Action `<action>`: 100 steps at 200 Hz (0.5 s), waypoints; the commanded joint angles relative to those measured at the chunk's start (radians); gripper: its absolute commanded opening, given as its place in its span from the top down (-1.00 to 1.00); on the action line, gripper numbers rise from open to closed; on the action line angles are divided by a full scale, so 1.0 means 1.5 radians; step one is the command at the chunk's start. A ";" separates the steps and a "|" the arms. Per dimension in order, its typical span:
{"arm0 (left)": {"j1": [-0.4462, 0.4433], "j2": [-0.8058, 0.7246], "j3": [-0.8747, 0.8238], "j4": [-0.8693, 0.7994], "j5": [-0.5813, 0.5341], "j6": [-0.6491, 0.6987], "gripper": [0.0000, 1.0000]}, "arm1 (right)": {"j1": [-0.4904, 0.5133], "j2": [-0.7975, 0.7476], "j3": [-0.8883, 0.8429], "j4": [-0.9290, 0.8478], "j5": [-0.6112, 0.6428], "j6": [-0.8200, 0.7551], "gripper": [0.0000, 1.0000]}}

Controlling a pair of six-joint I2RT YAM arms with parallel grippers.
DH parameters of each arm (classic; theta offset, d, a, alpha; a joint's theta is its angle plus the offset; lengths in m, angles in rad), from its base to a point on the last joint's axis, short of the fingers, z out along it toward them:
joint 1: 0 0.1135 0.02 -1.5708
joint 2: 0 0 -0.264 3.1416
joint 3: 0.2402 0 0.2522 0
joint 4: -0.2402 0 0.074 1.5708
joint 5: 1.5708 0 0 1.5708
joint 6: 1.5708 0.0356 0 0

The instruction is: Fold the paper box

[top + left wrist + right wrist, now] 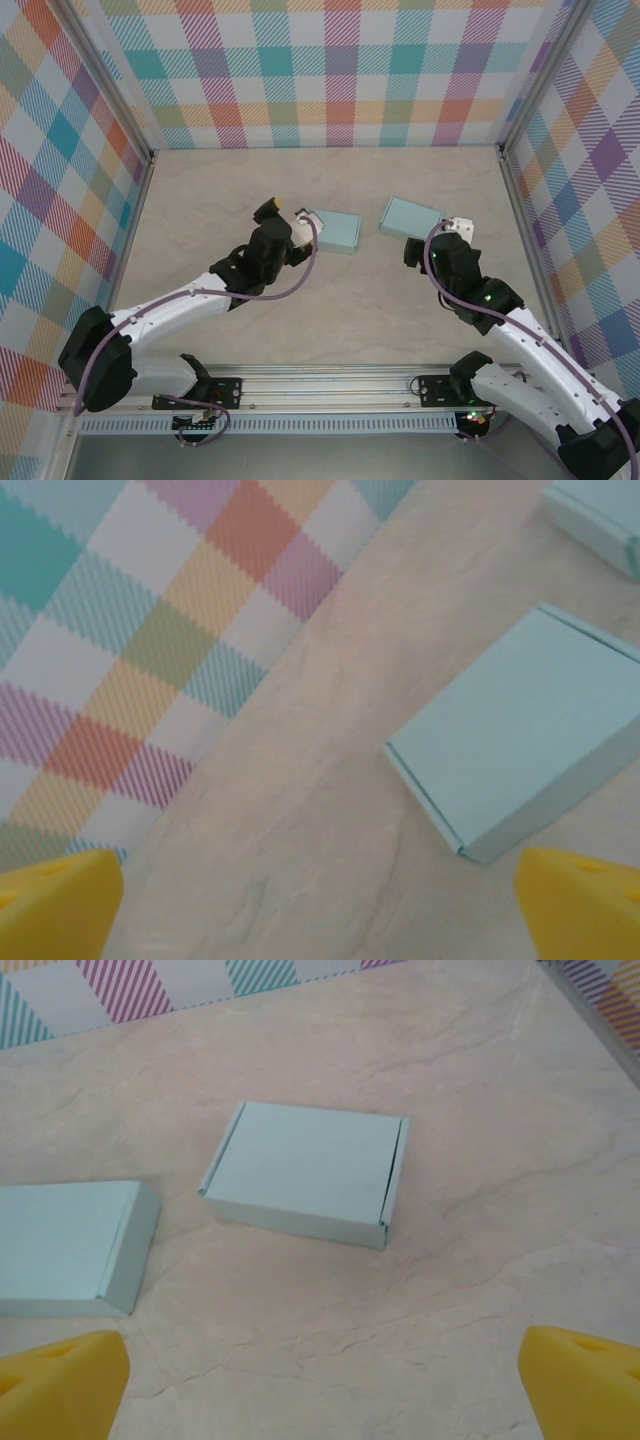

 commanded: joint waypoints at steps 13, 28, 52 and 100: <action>0.074 -0.069 -0.041 -0.056 -0.124 -0.274 -1.00 | -0.032 0.001 -0.030 0.106 0.048 -0.075 -0.99; 0.119 -0.106 -0.077 -0.066 -0.123 -0.360 -1.00 | -0.053 0.011 -0.042 0.129 0.049 -0.096 -0.99; 0.173 -0.167 -0.143 -0.057 -0.143 -0.449 -1.00 | -0.085 0.034 -0.062 0.172 0.047 -0.122 -0.99; 0.246 -0.205 -0.224 -0.017 -0.165 -0.500 -1.00 | -0.148 0.079 -0.123 0.323 0.034 -0.186 -0.99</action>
